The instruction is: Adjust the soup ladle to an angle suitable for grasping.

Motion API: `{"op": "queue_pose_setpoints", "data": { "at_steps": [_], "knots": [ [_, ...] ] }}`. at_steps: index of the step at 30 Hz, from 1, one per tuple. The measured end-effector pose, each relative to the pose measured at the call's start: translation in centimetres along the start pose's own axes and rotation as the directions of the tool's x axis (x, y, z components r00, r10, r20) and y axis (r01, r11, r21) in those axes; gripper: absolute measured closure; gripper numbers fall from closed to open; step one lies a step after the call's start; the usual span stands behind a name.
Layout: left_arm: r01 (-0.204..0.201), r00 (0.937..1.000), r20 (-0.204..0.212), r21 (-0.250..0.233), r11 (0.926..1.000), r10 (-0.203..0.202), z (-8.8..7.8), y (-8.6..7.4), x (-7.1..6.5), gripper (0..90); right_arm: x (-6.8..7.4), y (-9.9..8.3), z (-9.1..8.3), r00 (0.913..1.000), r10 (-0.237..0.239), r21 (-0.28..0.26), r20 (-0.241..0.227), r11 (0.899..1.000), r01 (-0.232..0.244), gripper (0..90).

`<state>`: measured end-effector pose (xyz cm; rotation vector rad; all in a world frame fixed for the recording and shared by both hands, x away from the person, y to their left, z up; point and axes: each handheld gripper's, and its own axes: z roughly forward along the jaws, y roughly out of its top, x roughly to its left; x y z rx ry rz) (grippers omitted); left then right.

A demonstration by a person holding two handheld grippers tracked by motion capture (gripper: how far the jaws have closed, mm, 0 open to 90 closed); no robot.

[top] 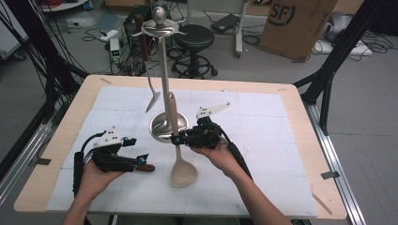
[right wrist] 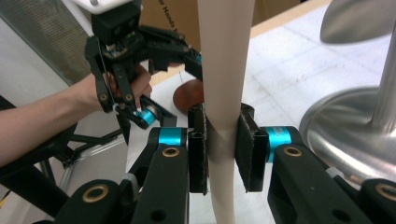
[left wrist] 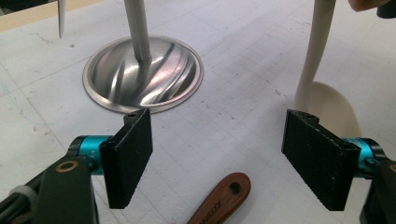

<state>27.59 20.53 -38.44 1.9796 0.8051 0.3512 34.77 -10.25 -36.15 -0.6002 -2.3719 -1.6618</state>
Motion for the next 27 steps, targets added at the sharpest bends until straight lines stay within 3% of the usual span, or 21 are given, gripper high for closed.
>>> {"op": "queue_pose_setpoints", "data": {
  "at_steps": [11, 17, 27],
  "knots": [
    [0.006, 1.0, -0.004, -0.005, 1.0, -0.006, -0.2, -0.1, 0.2, 25.1, 0.6, 2.4, -0.6, 0.9979, -0.05, -0.076, 0.041, 0.996, 0.053, 77.0],
    [0.009, 0.9999, -0.005, -0.005, 0.9999, -0.009, -0.3, -0.1, 0.3, 25.0, 1.1, 3.8, -0.6, 0.9943, -0.092, -0.085, 0.054, 0.992, 0.096, 76.9],
    [0.022, 0.9997, -0.013, -0.011, 0.9997, -0.023, -0.5, -0.4, 0.7, 24.8, 1.3, 4.8, -0.8, 0.9931, -0.107, -0.085, 0.047, 0.99, 0.111, 76.9]
  ]
}}
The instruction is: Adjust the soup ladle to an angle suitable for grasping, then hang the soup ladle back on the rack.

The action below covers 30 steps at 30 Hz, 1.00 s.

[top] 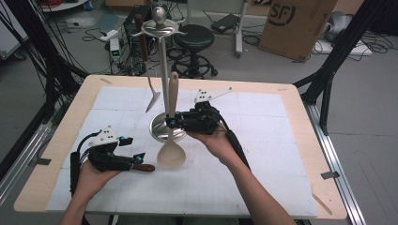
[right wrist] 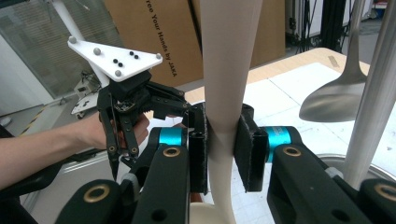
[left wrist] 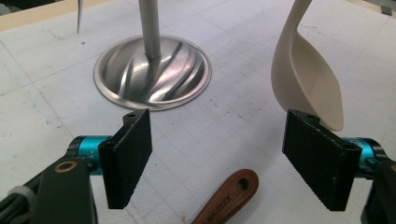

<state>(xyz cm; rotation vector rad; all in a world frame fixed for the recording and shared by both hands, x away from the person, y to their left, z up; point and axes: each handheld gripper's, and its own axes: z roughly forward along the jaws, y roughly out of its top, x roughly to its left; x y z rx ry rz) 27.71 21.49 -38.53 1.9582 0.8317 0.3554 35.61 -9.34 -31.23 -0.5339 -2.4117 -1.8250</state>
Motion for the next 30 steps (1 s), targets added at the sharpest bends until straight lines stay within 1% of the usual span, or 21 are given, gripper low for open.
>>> {"op": "queue_pose_setpoints", "data": {
  "at_steps": [5, 10, 14, 16, 18, 20, 25, 27, 30],
  "knots": [
    [0.0, 1.0, 0.001, 0.002, 1.0, 0.0, 0.0, -0.1, 0.1, 24.7, 0.0, 0.5, -0.2, 0.9999, -0.013, -0.014, 0.005, 1.0, 0.013, 76.9],
    [0.009, 0.9999, 0.004, 0.0, 1.0, -0.009, 0.0, -0.1, 0.1, 24.7, 0.0, 0.8, -0.4, 0.9998, -0.017, -0.012, 0.009, 1.0, 0.017, 76.9],
    [0.002, 1.0, 0.001, 0.003, 1.0, -0.002, -0.1, -0.1, 0.2, 24.7, 0.0, 0.9, -0.5, 0.9997, -0.021, -0.019, 0.012, 1.0, 0.021, 76.9],
    [0.009, 1.0, 0.0, -0.003, 1.0, -0.009, 0.0, -0.1, 0.1, 24.7, 0.1, 1.0, -0.6, 0.9998, -0.019, -0.015, 0.009, 1.0, 0.019, 76.9],
    [0.005, 1.0, -0.002, 0.001, 1.0, -0.005, 0.0, -0.1, 0.1, 24.7, 0.2, 1.2, -0.6, 0.9995, -0.029, -0.018, 0.01, 0.999, 0.029, 76.9],
    [0.0, 1.0, -0.001, 0.003, 1.0, 0.0, -0.1, -0.1, 0.2, 24.7, 0.3, 1.5, -0.6, 0.9994, -0.033, -0.018, 0.009, 0.999, 0.033, 76.9],
    [0.002, 1.0, -0.003, -0.004, 1.0, -0.002, -0.2, -0.1, 0.1, 24.7, 0.6, 2.2, -0.6, 0.9989, -0.045, -0.017, 0.011, 0.999, 0.045, 76.9],
    [0.007, 1.0, -0.002, -0.005, 1.0, -0.007, -0.2, -0.2, 0.1, 24.7, 0.6, 2.4, -0.6, 0.9984, -0.056, -0.024, 0.013, 0.998, 0.056, 76.9],
    [0.012, 0.9999, -0.001, -0.007, 0.9999, -0.012, -0.2, -0.2, 0.2, 24.7, 0.7, 2.8, -0.5, 0.9984, -0.056, -0.02, 0.01, 0.998, 0.056, 76.9]
  ]
}}
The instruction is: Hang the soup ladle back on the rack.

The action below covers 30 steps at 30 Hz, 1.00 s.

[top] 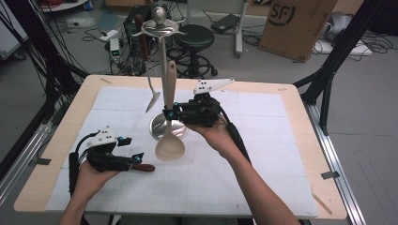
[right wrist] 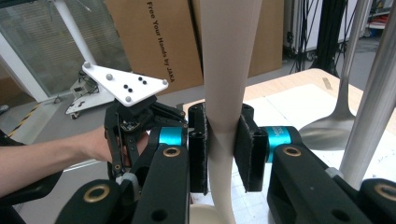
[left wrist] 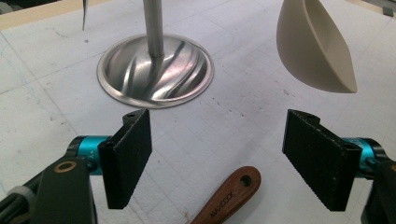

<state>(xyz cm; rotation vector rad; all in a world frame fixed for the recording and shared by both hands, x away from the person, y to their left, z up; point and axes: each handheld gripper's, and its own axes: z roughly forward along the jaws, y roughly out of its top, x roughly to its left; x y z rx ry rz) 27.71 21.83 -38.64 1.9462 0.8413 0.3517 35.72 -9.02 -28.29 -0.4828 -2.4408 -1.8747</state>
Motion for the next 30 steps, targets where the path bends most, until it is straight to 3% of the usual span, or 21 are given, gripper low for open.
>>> {"op": "queue_pose_setpoints", "data": {
  "at_steps": [22, 30],
  "knots": [
    [0.001, 1.0, -0.008, 0.0, 1.0, -0.001, -0.2, -0.1, 0.0, 24.6, 0.1, 3.0, 1.2, 0.9991, -0.042, 0.001, 0.001, 0.999, 0.042, 76.8],
    [-0.002, 1.0, -0.007, 0.001, 1.0, 0.002, -0.2, -0.1, 0.0, 24.6, -0.6, 4.2, 1.3, 0.9987, -0.045, 0.006, 0.025, 0.999, 0.045, 76.9]
  ]
}}
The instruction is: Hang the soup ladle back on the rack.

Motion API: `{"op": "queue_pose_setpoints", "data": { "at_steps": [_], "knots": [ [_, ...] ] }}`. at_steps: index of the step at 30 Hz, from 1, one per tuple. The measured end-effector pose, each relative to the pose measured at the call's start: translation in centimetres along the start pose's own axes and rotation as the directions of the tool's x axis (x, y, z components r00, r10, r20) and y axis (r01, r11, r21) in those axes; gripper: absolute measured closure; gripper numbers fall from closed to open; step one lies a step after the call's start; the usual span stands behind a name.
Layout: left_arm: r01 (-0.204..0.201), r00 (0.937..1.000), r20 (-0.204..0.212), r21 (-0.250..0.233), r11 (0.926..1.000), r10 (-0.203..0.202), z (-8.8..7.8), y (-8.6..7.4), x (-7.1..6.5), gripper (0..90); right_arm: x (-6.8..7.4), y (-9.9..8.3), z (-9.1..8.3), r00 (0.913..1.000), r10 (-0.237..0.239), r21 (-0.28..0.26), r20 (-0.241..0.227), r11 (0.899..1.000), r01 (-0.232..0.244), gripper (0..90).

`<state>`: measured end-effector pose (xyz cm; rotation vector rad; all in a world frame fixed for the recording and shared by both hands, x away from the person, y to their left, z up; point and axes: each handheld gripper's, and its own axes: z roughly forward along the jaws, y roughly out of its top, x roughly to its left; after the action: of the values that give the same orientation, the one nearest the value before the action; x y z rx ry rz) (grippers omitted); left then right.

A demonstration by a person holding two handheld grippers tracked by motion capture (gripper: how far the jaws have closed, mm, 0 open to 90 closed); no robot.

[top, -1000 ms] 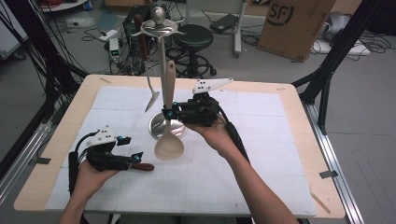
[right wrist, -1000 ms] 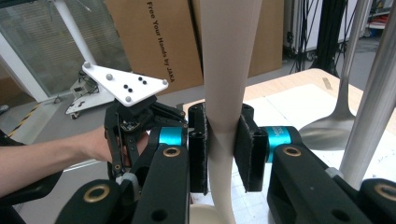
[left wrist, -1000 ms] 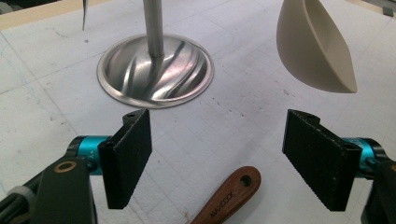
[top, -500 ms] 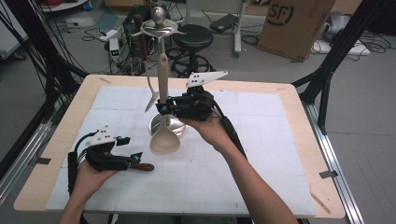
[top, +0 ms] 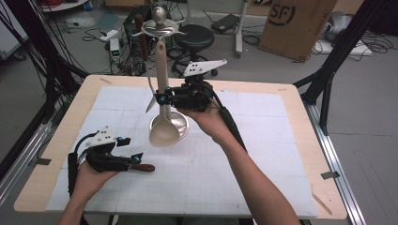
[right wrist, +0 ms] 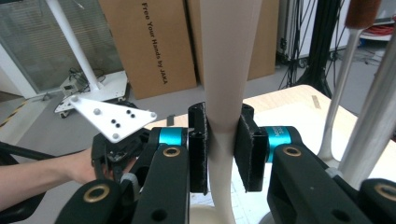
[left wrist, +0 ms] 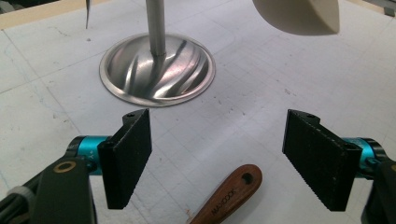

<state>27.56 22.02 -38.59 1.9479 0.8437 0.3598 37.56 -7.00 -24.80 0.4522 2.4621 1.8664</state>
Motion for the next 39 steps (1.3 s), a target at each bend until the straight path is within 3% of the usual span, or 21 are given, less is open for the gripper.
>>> {"op": "queue_pose_setpoints", "data": {
  "at_steps": [8, 28, 39],
  "knots": [
    [0.001, 1.0, 0.0, -0.002, 1.0, -0.001, 0.0, 0.0, 0.0, 24.6, -0.8, 0.1, 0.5, 0.9994, 0.019, 0.019, 0.028, 1.0, -0.019, 76.8],
    [0.001, 1.0, 0.002, -0.004, 1.0, -0.001, 0.0, 0.0, 0.0, 24.7, -2.3, 0.2, 1.0, 0.9955, 0.041, 0.01, 0.085, 0.999, -0.042, 75.8],
    [-0.001, 1.0, 0.002, -0.001, 1.0, 0.001, 0.0, 0.0, 0.0, 24.6, -2.6, 0.1, 0.4, 0.9933, 0.041, 0.007, 0.108, 0.999, -0.042, 67.8]
  ]
}}
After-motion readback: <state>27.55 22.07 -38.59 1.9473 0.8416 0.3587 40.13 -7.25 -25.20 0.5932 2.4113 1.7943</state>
